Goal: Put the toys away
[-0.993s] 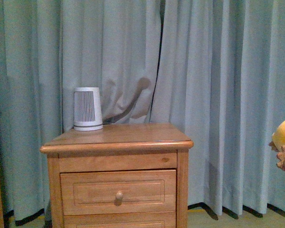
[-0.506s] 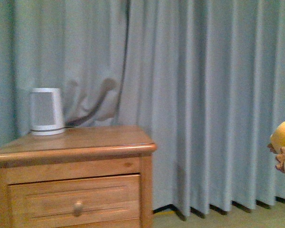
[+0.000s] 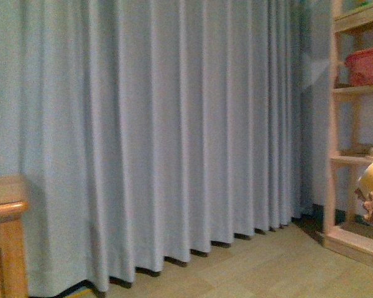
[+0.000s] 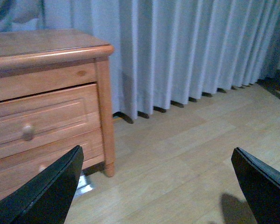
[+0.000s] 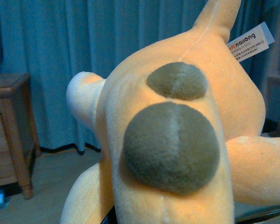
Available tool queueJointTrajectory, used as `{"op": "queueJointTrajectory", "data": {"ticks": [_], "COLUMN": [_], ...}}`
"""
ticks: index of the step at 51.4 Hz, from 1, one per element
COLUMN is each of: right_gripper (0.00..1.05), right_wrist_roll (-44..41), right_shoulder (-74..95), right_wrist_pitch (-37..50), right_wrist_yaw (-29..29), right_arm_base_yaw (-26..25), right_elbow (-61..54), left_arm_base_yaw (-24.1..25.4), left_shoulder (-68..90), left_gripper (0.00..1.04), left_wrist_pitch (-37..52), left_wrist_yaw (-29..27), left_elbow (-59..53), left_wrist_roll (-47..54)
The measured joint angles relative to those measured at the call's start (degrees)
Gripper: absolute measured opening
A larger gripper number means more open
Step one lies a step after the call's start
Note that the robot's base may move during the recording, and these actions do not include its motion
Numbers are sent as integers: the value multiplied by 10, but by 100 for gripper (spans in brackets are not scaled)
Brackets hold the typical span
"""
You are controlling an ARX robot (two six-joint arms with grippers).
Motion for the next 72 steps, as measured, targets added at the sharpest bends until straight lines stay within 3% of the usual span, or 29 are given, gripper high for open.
{"op": "queueJointTrajectory", "data": {"ticks": [72], "right_gripper": [8], "right_wrist_roll": [0], "right_shoulder": [0], "right_wrist_pitch": [0], "right_wrist_yaw": [-2], "right_arm_base_yaw": [0], "right_elbow": [0], "left_arm_base_yaw": [0], "left_shoulder": [0], "left_gripper": [98], "left_wrist_pitch": [0], "left_wrist_yaw": [0], "left_elbow": [0], "left_wrist_roll": [0]}}
